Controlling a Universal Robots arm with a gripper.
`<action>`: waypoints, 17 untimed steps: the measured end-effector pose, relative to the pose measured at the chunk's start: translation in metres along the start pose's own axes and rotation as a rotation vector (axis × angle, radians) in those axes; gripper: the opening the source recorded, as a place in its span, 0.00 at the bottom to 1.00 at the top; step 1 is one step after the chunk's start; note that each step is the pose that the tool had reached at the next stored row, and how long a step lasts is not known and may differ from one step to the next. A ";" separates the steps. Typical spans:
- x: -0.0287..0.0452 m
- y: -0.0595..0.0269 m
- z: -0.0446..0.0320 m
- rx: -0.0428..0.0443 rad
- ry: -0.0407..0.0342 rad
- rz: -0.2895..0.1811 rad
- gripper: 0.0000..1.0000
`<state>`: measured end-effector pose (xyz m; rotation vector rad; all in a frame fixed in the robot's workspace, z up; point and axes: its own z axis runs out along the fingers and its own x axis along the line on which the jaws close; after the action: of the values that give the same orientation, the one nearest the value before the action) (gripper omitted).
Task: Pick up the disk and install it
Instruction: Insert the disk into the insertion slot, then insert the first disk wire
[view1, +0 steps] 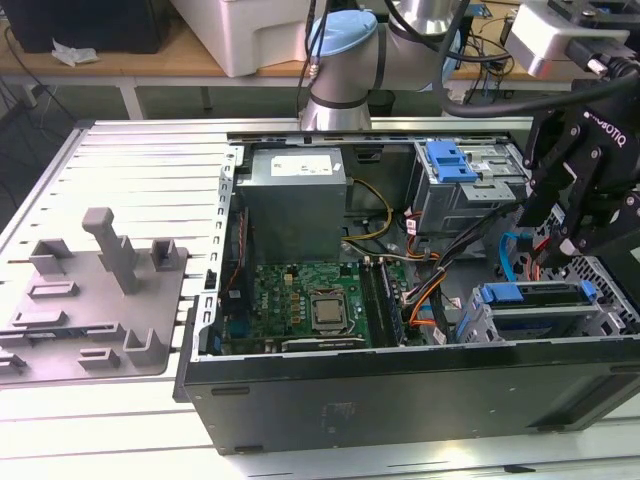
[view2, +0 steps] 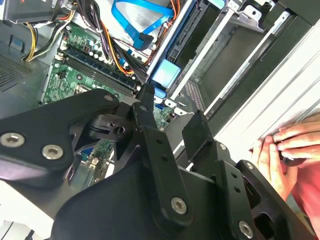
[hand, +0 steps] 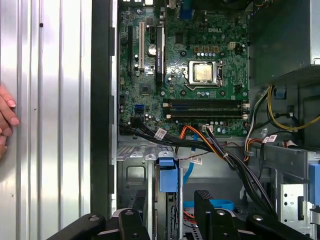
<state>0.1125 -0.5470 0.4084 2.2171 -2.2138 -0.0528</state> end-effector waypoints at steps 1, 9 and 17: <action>0.0000 0.0000 0.0000 0.0000 0.0000 0.000 0.51; 0.0000 0.0000 0.0000 0.0000 0.0006 0.000 0.51; 0.0000 0.0000 0.0000 0.0000 0.0009 0.000 0.51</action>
<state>0.1125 -0.5470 0.4084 2.2167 -2.2134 -0.0518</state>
